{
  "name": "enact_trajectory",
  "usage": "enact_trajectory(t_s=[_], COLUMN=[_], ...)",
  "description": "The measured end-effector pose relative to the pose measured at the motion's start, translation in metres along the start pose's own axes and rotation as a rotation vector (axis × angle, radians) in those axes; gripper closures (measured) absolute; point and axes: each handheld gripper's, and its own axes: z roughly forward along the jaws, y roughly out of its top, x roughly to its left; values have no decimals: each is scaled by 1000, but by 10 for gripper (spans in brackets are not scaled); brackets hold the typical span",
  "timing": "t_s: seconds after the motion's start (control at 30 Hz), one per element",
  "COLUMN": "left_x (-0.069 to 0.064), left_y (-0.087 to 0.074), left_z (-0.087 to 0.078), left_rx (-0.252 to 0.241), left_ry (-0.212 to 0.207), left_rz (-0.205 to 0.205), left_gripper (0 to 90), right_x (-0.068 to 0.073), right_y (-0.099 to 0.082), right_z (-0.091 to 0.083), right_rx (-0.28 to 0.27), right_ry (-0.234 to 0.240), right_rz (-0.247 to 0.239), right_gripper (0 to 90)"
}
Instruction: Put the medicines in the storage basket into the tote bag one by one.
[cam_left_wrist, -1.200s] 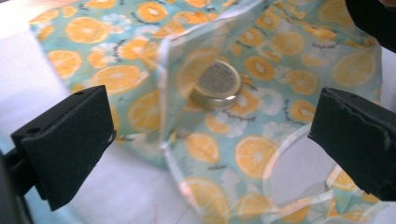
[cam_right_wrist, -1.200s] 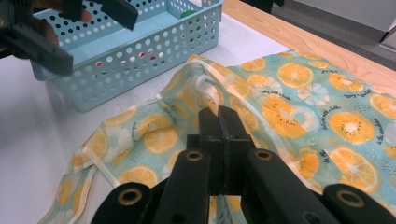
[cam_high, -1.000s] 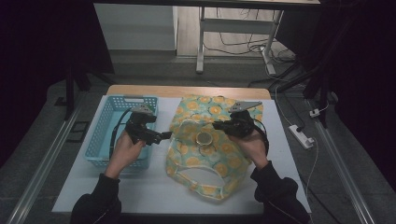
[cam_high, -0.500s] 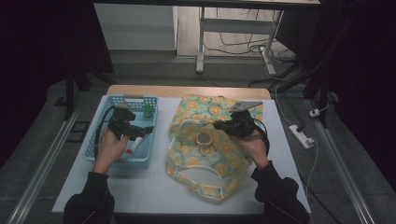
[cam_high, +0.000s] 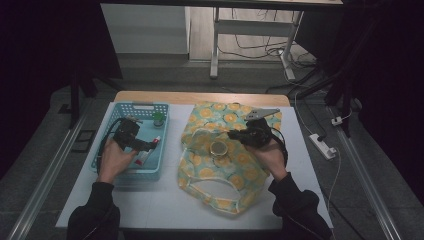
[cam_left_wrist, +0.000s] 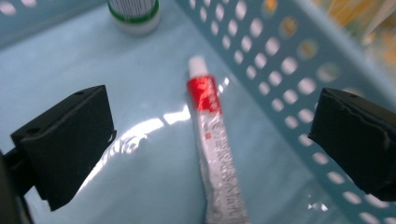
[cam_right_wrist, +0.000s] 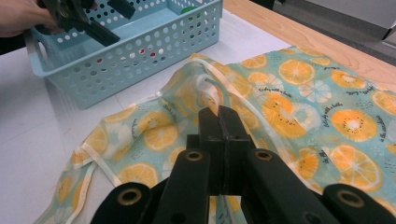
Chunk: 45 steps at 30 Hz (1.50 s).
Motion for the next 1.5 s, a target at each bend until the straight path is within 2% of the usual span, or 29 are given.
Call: enact_trajectory(t_s=[0.2, 0.33, 0.5, 0.6, 0.73, 0.93, 1.1, 1.33, 1.5], left_x=[-1, 0, -2, -3, -4, -6, -7, -9, -9], left_y=[-1, -2, -2, -1, -1, -1, -1, 0, 0], left_z=[11, 17, 24, 28, 28, 26, 25, 24, 24], left_rx=[85, 134, 215, 248, 253, 248, 238, 238, 238], left_ry=[16, 14, 42, 60, 66, 50, 41, 29, 35], left_rz=[12, -5, 0, 1, -3, 9, 10, 15, 18], left_gripper=[1, 0, 1, 17, 93, 373, 524, 672, 705], right_x=[0, 0, 1, 1, 1, 1, 0, 0, 0], right_y=[0, -1, -1, -1, -1, -1, -1, -1, -1], right_z=[0, 1, 1, 1, 1, 1, 0, 0, -1], right_rx=[4, 6, 7, 8, 7, 6, 5, 6, 3], right_ry=[1, 3, 3, 3, 4, 3, 1, 2, 2], right_rz=[1, -1, -1, -1, -1, -1, -1, 0, -2], right_gripper=[900, 900, 900, 900, 900, 900, 900, 900, 900])
